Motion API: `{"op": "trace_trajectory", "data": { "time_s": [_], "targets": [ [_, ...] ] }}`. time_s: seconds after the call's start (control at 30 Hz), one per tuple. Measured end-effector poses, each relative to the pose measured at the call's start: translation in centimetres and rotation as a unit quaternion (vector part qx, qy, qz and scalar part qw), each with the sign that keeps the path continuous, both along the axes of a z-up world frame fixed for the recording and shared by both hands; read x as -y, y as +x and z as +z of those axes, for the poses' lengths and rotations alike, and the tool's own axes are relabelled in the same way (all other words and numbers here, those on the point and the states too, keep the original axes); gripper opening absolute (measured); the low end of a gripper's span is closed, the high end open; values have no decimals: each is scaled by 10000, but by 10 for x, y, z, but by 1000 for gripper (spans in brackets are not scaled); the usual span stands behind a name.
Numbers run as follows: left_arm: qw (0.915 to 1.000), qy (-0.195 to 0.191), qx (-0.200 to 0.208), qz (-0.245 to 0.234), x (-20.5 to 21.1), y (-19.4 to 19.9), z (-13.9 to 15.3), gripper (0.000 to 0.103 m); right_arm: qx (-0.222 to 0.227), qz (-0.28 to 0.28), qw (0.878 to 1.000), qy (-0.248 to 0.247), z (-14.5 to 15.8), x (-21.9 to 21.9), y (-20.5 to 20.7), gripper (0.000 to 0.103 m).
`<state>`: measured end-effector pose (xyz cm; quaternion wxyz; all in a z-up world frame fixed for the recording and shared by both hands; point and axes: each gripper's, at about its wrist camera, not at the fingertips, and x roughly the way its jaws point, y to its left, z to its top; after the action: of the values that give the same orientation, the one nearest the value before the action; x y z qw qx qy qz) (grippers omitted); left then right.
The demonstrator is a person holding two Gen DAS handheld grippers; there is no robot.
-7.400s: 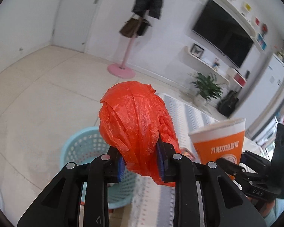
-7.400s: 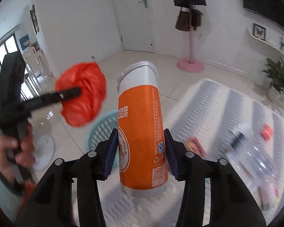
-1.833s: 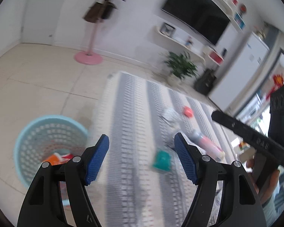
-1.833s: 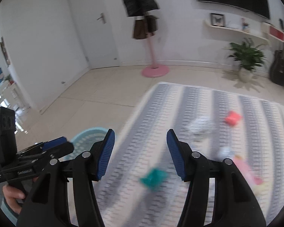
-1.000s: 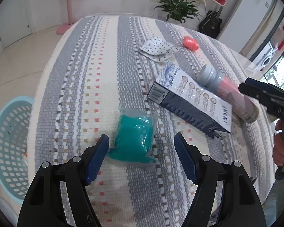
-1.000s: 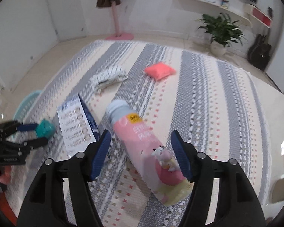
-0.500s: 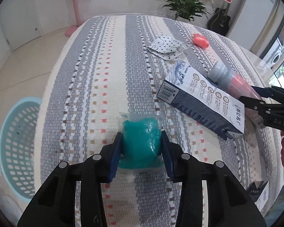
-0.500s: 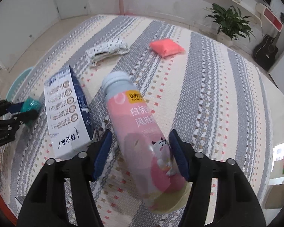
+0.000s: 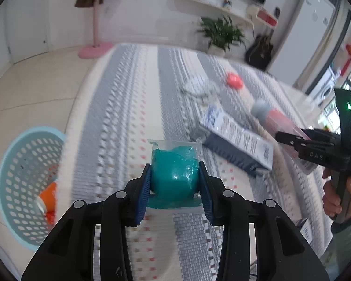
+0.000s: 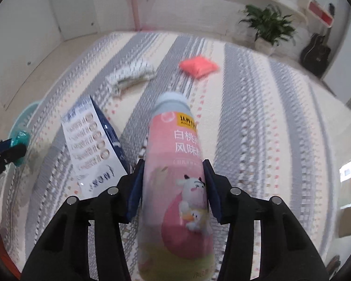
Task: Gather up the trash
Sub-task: 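Grasp the teal packet with the left tool while the right grasps the pink bottle, then carry the teal packet and pink bottle over the wastebasket and release both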
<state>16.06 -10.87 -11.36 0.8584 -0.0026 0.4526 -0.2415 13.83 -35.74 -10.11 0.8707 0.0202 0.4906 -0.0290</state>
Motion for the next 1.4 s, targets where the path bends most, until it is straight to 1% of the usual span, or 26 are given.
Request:
{"op": "trace_trajectory", "data": {
  "time_s": [0.1,0.17,0.27,0.4,0.6,0.73,0.83,0.9,1.07,1.17,1.27,1.4],
  "targets": [
    [9995,-209,190,129,-19,-2,20,37,263,-54,9996,19,27,0,-7,45],
    [9986,-358,316,231,-37,-4,34,37,411,-15,9991,-52,44,-7,-10,45],
    [9969,-505,461,401,-60,-4,51,37,659,113,9976,-155,69,-26,-14,45],
    [9940,-622,657,612,-96,-6,69,37,908,271,9955,-59,96,-52,-16,45],
    [9880,-704,918,1021,-156,-6,91,37,1342,817,9875,82,134,-123,-13,45],
    [9833,-758,990,1325,-195,-4,96,37,1478,1206,9813,249,148,-179,3,45],
    [9790,-669,1033,1627,-223,-2,94,37,1482,1452,9774,396,149,-220,15,45],
    [9770,-681,1037,1734,-237,-1,90,37,1456,1612,9750,472,147,-247,22,45],
    [9728,-735,916,1997,-263,4,74,37,1292,1985,9698,577,129,-306,35,45],
    [9724,-722,778,2080,-271,10,60,37,1166,2172,9674,584,116,-335,42,45],
    [9729,-759,594,2103,-273,18,44,37,992,2242,9675,625,98,-354,53,45],
    [9713,-863,394,2182,-282,24,30,37,712,2217,9697,742,68,-369,68,45]
  ]
}}
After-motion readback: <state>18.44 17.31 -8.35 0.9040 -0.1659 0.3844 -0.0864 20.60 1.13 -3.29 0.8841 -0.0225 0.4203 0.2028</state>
